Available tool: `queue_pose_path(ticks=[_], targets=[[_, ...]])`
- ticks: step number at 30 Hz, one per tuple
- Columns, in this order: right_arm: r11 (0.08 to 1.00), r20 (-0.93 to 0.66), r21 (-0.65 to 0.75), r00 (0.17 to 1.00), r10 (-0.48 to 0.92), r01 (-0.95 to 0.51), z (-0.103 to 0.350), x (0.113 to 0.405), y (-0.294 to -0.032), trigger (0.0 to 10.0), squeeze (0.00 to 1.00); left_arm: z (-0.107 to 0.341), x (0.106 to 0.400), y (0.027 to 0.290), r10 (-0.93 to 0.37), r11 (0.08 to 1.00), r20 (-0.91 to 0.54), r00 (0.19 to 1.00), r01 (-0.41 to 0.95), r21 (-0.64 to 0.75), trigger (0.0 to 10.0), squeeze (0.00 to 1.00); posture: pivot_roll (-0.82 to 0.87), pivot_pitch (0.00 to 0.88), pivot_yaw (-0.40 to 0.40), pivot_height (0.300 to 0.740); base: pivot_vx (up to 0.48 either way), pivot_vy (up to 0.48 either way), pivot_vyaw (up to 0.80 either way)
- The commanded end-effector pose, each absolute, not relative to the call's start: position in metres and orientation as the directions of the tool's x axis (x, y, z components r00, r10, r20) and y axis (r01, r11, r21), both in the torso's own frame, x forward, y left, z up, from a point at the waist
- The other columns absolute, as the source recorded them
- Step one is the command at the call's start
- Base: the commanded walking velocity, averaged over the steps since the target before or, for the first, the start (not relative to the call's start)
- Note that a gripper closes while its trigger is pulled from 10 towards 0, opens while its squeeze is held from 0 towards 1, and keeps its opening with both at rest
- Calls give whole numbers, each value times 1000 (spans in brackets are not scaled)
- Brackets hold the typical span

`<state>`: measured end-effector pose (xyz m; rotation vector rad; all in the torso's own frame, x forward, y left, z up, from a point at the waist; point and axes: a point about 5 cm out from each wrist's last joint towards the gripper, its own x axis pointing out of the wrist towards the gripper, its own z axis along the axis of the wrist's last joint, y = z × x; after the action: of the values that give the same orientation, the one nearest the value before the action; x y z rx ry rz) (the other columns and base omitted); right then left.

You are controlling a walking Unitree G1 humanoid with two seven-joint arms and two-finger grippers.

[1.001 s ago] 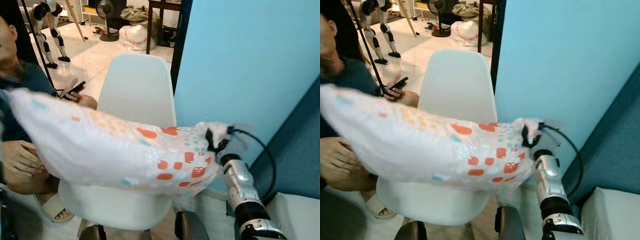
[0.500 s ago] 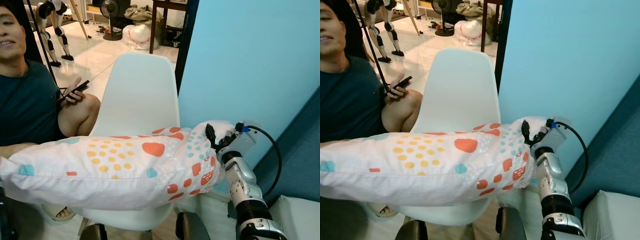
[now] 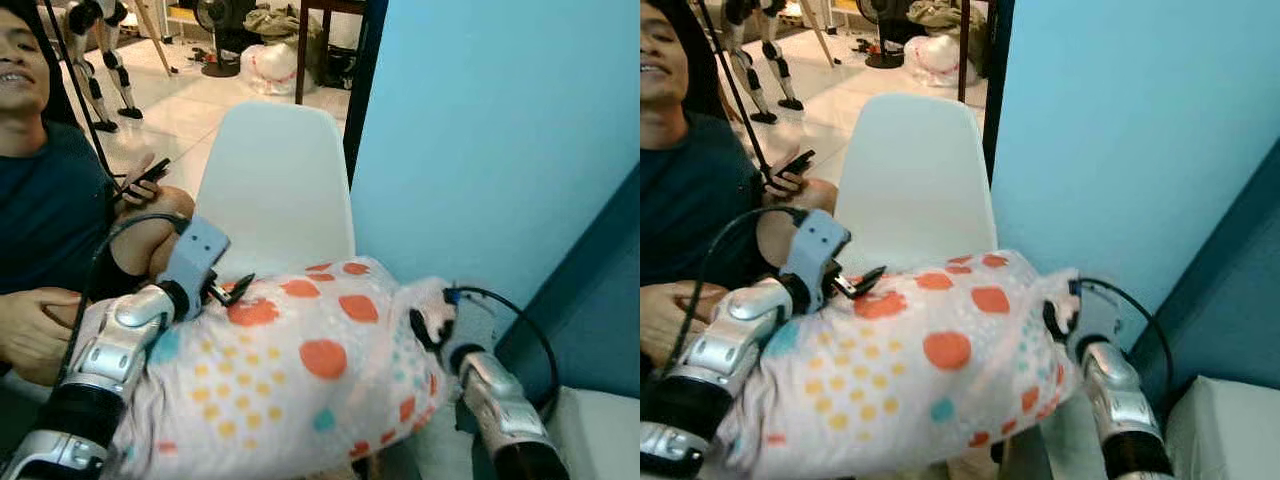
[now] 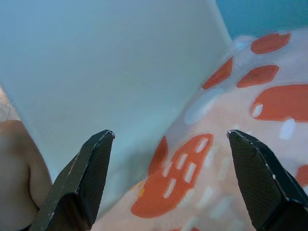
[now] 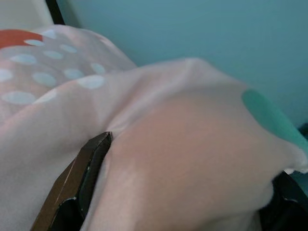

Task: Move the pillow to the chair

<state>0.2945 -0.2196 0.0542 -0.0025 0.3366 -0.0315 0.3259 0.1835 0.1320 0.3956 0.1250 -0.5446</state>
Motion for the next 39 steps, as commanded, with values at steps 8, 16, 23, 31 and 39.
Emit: queue_pose_path(ticks=[8, 16, 23, 31, 39], targets=[[953, -28, 128, 961, -274, 275, 98, 291, -245, 10000, 0, 115, 315, 184, -480, 748, -325, 815, 573, 335, 10000, 0, 33, 0, -94, 548, 0, 0, 0], [597, 97, 802, 993, -74, -34, 120, 304, -231, 10000, 0, 115, 314, 185, -471, 749, -328, 819, 568, 341, 10000, 0, 34, 0, -92, 548, 0, 0, 0], [617, 71, 779, 994, 88, -110, 114, 311, -210, 10000, 0, 116, 314, 185, -466, 751, -332, 820, 565, 343, 10000, 0, 42, 0, -93, 548, 0, 0, 0], [956, -95, 291, 993, 76, -45, 111, 335, -193, 10000, 0, 117, 314, 190, -444, 750, -334, 831, 549, 368, 10000, 0, 52, 0, -95, 548, 0, 0, 0], [907, -175, 414, 985, -10, 82, 115, 346, -200, 10000, 0, 120, 317, 195, -411, 772, -311, 857, 508, 381, 10000, 0, 46, 0, -87, 548, 0, 0, 0]])
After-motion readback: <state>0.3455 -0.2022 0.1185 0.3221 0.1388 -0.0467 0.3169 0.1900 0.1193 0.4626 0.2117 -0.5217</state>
